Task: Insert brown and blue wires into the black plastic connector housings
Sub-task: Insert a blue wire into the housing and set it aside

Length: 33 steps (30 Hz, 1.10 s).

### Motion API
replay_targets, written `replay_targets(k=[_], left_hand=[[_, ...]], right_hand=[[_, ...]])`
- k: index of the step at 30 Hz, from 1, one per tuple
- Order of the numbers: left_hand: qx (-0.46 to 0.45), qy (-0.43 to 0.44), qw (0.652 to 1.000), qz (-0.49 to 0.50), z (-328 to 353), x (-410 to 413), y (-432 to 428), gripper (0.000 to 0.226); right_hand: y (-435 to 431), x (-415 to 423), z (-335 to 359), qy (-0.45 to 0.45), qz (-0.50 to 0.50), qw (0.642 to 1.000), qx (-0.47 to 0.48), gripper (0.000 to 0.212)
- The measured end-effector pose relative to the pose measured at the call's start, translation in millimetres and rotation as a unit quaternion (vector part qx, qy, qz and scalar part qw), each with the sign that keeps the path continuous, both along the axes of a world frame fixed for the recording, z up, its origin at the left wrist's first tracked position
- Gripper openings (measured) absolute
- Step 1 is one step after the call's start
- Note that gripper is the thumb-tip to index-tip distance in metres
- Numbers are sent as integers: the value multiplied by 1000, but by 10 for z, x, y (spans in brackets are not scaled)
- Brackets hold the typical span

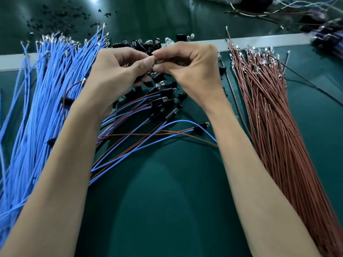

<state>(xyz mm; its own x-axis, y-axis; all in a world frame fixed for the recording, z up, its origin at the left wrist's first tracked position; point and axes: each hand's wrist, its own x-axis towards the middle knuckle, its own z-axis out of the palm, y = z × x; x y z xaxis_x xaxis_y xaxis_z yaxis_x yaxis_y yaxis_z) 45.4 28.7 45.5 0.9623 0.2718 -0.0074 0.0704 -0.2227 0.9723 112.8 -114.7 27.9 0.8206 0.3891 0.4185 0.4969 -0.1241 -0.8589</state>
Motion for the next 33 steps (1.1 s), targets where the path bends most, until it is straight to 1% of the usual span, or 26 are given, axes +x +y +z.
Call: replay_targets(k=[3, 7, 13, 17, 22, 29, 33], left_hand=[[13, -19, 1000, 13, -7, 11, -46, 10], [38, -32, 998, 25, -17, 28, -69, 16], [23, -19, 999, 27, -14, 22, 13, 20], [31, -8, 999, 25, -8, 29, 3, 21], [-5, 7, 1000, 26, -3, 32, -30, 23], [-17, 33, 999, 18, 13, 32, -20, 21], [-14, 29, 999, 16, 12, 25, -9, 19]], right_hand=[[-12, 11, -4, 11, -11, 1000, 4, 20], [-3, 1, 2, -8, -36, 999, -1, 20], [0, -28, 25, -23, -24, 999, -5, 20], [-4, -30, 13, -37, -24, 999, -19, 20], [9, -15, -3, -26, -24, 999, -4, 22], [39, -23, -45, -8, -29, 1000, 0, 22], [41, -27, -47, -4, -26, 1000, 1, 22]])
